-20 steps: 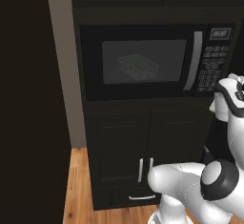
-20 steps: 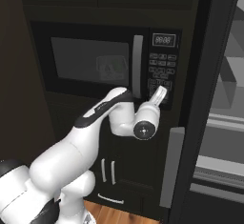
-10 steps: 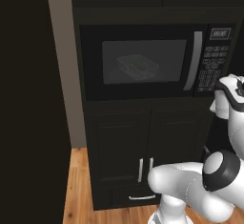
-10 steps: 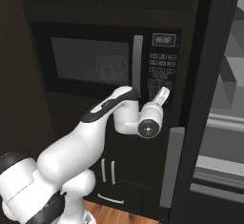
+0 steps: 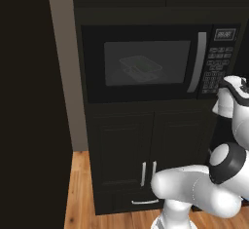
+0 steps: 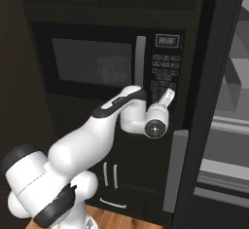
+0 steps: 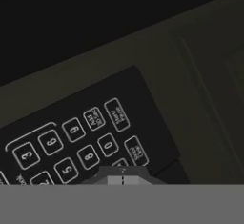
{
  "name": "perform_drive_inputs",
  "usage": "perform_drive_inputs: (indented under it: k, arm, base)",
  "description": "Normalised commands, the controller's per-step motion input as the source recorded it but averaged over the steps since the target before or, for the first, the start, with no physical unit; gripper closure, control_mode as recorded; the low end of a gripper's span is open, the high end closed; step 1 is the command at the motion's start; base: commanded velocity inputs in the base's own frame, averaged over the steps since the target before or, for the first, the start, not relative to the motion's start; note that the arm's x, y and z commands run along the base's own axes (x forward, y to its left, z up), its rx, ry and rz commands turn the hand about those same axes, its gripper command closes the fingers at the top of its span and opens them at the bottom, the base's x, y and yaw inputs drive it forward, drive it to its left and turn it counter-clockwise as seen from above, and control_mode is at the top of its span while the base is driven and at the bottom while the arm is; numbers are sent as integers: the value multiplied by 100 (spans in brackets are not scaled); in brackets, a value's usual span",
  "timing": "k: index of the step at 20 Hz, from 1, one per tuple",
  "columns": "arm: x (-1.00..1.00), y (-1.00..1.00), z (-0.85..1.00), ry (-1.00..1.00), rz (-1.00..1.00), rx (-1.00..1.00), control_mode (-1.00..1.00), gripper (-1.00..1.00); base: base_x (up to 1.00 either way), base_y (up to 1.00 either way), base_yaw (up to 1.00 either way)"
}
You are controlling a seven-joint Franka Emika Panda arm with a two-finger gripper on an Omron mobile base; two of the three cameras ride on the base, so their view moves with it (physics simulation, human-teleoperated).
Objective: Place the tupperware containing the fish and corn meal in the microwave. Close the microwave door and press the start button to reheat the meal.
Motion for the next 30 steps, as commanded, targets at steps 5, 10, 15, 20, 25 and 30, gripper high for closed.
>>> perform_drive_inputs:
  k: [5,10,15,20,25,30]
  arm:
    - [22,0,-21,0,0,0,-100,100]
    - [24,-2,-10,0,0,0,-100,100]
    - [26,-8,-6,0,0,0,-100,100]
    - [22,-12,-7,0,0,0,-100,100]
    - [20,-12,-9,0,0,0,-100,100]
    - [20,-14,-7,0,0,0,-100,100]
  base:
    - [0,0,0]
    - [0,0,0]
    - [0,0,0]
    - [0,0,0]
    - [0,0,0]
    - [0,0,0]
